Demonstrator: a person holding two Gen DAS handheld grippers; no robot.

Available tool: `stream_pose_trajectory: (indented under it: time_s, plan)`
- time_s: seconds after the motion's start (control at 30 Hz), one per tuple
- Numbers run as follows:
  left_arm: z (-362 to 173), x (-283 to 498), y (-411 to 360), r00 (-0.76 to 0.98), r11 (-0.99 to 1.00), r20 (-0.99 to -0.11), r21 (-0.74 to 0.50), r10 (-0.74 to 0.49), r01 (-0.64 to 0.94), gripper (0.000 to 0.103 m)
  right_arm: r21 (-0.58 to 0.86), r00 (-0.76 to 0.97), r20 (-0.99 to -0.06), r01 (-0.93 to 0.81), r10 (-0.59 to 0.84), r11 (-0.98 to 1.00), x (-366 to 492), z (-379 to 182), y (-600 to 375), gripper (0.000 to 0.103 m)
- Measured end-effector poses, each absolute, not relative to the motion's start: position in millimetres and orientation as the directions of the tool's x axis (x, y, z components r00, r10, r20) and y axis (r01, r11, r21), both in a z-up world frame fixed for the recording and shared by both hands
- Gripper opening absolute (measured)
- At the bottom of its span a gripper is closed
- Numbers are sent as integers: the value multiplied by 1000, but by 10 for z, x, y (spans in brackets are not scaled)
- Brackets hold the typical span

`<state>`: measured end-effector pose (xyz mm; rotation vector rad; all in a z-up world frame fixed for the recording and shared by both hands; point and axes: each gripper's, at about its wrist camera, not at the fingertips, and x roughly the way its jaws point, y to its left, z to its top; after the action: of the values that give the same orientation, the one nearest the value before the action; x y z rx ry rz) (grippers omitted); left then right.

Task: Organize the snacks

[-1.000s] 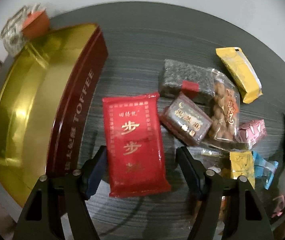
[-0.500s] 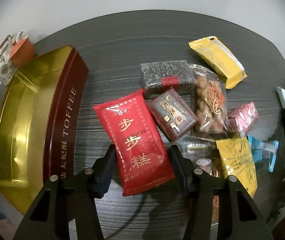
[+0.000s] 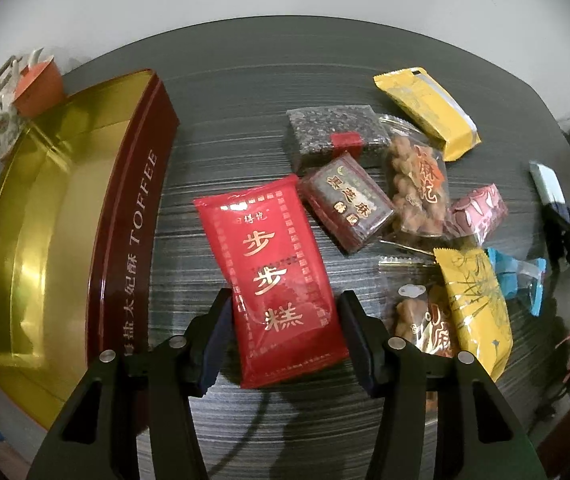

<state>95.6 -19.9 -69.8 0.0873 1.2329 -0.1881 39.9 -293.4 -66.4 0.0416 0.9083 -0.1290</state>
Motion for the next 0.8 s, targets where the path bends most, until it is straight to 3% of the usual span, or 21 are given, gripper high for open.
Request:
stream_pose_trajectory:
  time_s: [0.3, 0.6, 0.8]
  plan:
    - [-737, 1049, 37, 290, 989, -946, -126, -143, 78, 55, -20, 607, -789, 129, -95, 991, 397, -657, -2981, 53]
    - [-790, 1249, 133, 243, 992, -962, -126, -121, -8, 57, -20, 608, -788, 129, -95, 991, 398, -656, -2961, 53]
    - [-831, 1344, 56, 261, 995, -961, -101, -91, -23, 65, -17, 608, -790, 109, -80, 994, 392, -665, -2955, 56]
